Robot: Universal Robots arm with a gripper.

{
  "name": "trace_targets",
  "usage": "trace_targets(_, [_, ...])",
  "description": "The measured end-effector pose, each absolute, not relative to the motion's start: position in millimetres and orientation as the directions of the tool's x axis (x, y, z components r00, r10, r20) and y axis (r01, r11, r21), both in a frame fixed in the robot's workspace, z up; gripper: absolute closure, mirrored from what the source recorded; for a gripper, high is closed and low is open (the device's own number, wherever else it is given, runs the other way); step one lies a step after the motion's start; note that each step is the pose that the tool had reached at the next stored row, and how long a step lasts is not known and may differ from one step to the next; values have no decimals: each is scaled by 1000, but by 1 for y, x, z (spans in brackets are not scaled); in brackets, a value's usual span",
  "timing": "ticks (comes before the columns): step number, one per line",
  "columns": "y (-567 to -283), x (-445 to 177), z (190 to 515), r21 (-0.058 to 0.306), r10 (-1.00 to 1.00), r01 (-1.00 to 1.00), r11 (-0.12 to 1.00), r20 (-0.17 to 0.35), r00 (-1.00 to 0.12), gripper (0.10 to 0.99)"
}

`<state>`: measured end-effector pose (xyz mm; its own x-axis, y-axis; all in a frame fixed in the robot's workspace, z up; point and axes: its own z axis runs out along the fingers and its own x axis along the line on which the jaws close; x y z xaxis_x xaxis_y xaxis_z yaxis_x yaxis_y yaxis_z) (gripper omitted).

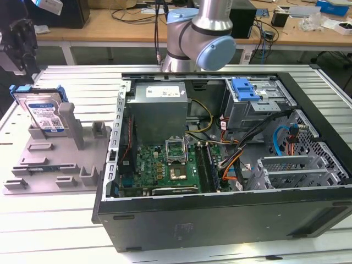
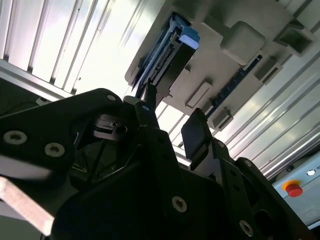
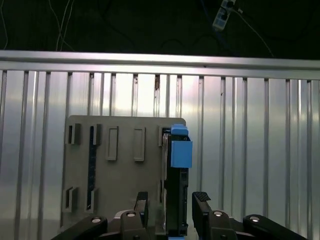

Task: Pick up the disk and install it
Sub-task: 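Pick up the disk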

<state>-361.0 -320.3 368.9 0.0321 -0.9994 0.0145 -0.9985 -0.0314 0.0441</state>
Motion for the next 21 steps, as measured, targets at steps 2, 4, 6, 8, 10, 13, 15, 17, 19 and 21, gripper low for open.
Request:
trace_targets(2, [-318,-363,369,33,-999,-999,-31,15,32,604])
trace_targets(4, [-316,-366,369,30,-999,-999,-31,15,32,604])
trace_targets(6, [-314,-370,369,29,-999,-999,-31,15,32,604])
trace_targets(8, [-314,-373,368,29,-999,-999,-31,15,32,604])
trace_targets(10, [-314,-375,368,29,-999,-999,-31,15,32,604])
trace_targets(13, [-314,-381,366,29,-999,-999,-31,15,32,604])
trace_targets(15, [-314,-385,365,29,-999,-999,-31,15,32,604])
trace_targets(17, [-314,-388,363,29,-999,-999,-31,15,32,604])
trace_targets(19, [-313,-390,362,29,-999,-999,-31,15,32,604])
trace_targets(21, [-312,-391,361,29,-999,-999,-31,15,32,604])
